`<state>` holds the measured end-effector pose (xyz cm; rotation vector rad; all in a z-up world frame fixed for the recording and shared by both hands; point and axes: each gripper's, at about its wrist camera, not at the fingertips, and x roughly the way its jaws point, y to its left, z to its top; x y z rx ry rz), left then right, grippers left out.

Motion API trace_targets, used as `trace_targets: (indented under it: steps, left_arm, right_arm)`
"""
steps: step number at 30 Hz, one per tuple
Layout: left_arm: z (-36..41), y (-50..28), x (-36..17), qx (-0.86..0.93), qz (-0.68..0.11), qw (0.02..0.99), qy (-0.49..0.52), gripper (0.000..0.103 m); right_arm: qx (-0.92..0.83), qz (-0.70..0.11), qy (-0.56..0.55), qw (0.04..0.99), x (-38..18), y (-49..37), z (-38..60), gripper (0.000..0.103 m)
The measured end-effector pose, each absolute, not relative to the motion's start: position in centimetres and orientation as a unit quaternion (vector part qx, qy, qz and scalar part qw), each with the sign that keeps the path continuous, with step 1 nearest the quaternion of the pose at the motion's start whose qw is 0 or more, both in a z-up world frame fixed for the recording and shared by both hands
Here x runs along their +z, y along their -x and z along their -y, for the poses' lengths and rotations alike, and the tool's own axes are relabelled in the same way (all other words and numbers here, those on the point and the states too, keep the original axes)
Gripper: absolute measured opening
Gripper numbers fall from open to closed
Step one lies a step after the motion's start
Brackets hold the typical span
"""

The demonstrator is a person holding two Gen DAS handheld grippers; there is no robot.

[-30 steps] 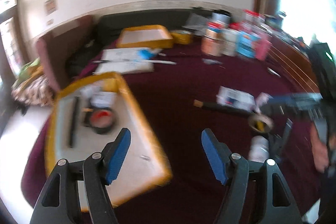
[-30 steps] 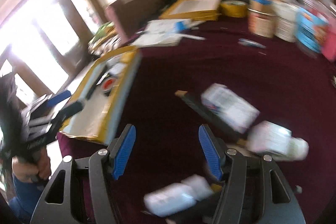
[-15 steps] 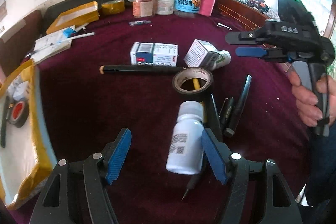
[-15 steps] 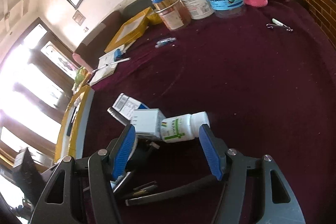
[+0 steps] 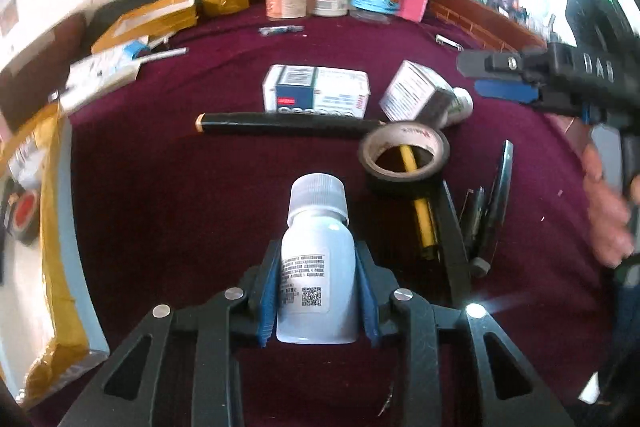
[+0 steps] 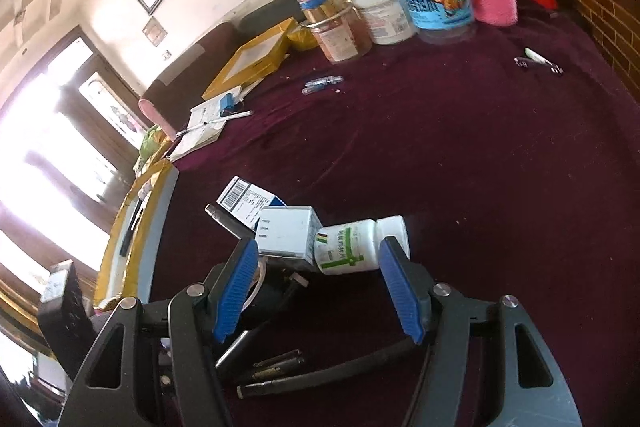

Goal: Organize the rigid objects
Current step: 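Grasp the white QR-labelled bottle with the left gripper while the right grasps a white medicine box, then carry the bottle with the left gripper toward the tray while the right carries the box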

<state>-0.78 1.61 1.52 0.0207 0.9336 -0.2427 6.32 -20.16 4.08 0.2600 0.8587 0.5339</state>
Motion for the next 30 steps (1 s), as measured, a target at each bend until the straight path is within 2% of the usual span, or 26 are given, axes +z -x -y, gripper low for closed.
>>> trace_targets:
  steps: [6,8,10,20,30]
  left_arm:
    - [-1.2,0.9,1.4,-0.111,-0.444,0.889,-0.022,0.036]
    - [-1.3,0.9,1.4,-0.112,-0.444,0.889,-0.019,0.036]
    - [-1.4,0.9,1.4,-0.113,-0.444,0.889,-0.016,0.036]
    - [-1.1,0.8,1.4,-0.109,-0.446,0.888,-0.030,0.036]
    - [-2.0,0.7,1.5,-0.116,-0.443,0.889,0.008,0.035]
  right_arm:
    - [0.255,-0.391,-0.060,0.882,3.7,-6.2,16.3,0.062]
    - [0.232,-0.384,-0.035,0.893,3.6,-6.3,15.1,0.059]
    - [0.223,-0.380,-0.005,0.898,3.5,-6.2,13.8,0.033]
    - [0.230,-0.341,-0.038,0.911,4.7,-5.3,15.9,0.033]
    - [0.266,-0.345,-0.076,0.897,5.0,-5.2,16.6,0.033]
